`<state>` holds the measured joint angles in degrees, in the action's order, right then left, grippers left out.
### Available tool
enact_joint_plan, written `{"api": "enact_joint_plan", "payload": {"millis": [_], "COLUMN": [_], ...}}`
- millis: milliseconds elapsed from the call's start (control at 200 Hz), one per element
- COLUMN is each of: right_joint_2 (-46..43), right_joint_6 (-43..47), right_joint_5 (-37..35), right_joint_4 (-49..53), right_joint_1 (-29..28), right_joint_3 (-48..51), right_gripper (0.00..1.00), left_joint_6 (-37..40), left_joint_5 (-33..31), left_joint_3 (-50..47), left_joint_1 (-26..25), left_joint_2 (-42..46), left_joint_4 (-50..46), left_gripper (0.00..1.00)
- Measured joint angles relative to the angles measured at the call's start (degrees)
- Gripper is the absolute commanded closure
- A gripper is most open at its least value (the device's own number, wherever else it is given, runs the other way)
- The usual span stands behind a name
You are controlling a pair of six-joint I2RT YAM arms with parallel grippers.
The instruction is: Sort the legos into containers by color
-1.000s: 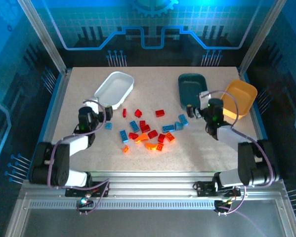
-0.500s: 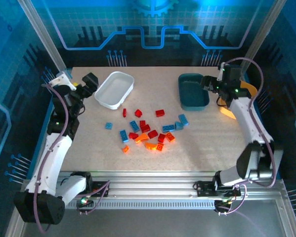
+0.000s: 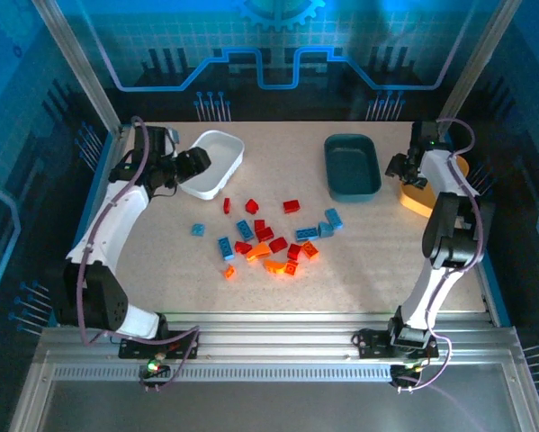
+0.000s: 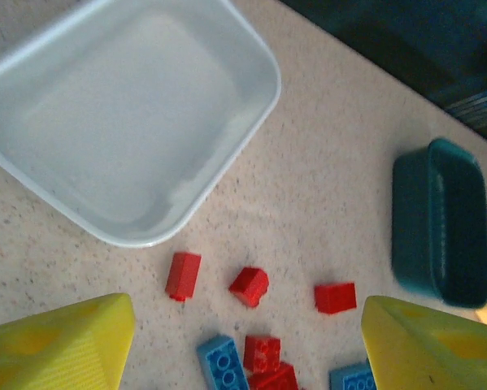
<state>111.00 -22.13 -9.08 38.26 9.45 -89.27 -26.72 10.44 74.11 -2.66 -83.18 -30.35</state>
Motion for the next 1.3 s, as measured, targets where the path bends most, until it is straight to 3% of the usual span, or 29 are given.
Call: {"api": "enact_joint_plan", "payload": {"millis": [180,425,670,860,1000,1141,1296], "right_joint_2": [5.73,8.26,3.82,-3.74,-8.17,-8.66,-3.63], "right_joint_6": [-0.22,0.46,1.62,2.95,5.64,8.52,9.18], "right_joint_5": [-1.11,-4.17,-10.78,-19.04,-22.36,-22.95,-19.15], "right_joint_4": [0.96,0.63,0.0,-0.72,-1.25,-0.59,2.73], "right_joint_1": [0.31,0.74,-0.5,-6.03,-13.51,-24.39,-36.46], "right_joint_3": [-2.73,-3.45,-0.2,3.17,2.08,-2.73,-14.71], "right_gripper": [0.55,1.0,1.0,1.0,1.0,1.0,1.0], "left_joint_6": [1.2,2.29,2.69,3.39,6.23,7.87,7.19], "left_joint_5": [0.94,1.27,0.46,-5.77,-8.7,-10.71,-10.67], "left_joint_3": [-0.02,-0.02,0.02,2.73,6.29,6.71,7.48], "left_joint_1": [-1.84,-3.69,-4.11,-7.54,-8.39,-7.37,-0.72], "left_joint_2": [-0.81,-2.56,-3.91,-8.92,-15.08,-16.92,-15.43], "left_joint_4": [-1.11,-2.21,-2.45,-4.22,-4.39,-4.52,-3.72], "left_gripper": [0.25,0.24,0.27,0.34,0.4,0.32,0.27]}}
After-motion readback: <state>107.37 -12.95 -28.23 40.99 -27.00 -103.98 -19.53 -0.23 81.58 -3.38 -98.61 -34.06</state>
